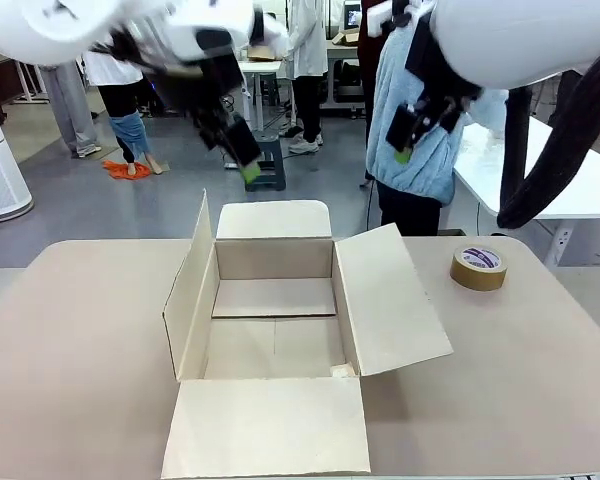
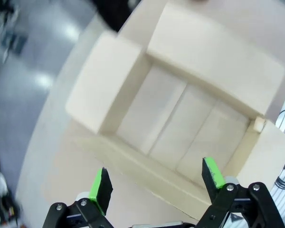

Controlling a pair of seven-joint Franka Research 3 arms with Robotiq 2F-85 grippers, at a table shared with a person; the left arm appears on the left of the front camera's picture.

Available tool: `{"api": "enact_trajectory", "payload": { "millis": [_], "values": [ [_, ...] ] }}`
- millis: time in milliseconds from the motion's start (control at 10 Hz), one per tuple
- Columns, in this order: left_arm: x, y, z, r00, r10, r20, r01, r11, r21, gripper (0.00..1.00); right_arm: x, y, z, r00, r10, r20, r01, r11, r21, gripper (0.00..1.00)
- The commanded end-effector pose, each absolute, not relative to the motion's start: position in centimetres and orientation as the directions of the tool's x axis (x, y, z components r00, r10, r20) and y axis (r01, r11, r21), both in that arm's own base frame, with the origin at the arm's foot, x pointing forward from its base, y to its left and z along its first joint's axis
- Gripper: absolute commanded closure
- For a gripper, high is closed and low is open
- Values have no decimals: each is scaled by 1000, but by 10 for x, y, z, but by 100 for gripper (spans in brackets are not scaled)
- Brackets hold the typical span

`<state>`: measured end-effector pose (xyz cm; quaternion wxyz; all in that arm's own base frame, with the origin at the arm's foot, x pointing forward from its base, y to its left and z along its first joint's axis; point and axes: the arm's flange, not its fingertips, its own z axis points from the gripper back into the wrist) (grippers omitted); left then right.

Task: Wrap the clocks to prevent damage.
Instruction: Open the side flaps of the Package Box.

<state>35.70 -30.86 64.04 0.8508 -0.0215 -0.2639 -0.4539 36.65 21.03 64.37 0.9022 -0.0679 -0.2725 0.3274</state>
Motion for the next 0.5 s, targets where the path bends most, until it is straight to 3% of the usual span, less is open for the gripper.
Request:
{"api": "enact_trajectory", "payload": {
  "millis": [0, 100, 200, 400],
  "values": [
    [362, -240, 655, 219, -747, 627, 929, 356, 100, 0, 364, 173, 648, 416, 650, 636, -704, 673, -227, 0],
    [361, -213, 661, 158, -730, 665, 945, 307, 112, 0, 363, 154, 650, 299, 629, 718, -780, 595, -196, 0],
    [361, -190, 661, 155, -710, 687, 939, 321, 121, 0, 365, 137, 647, 256, 591, 765, -808, 566, -166, 0],
    [354, -148, 657, 167, -690, 704, 913, 377, 153, 0, 373, 110, 635, 359, 552, 753, -772, 629, -94, 0]
  ]
}}
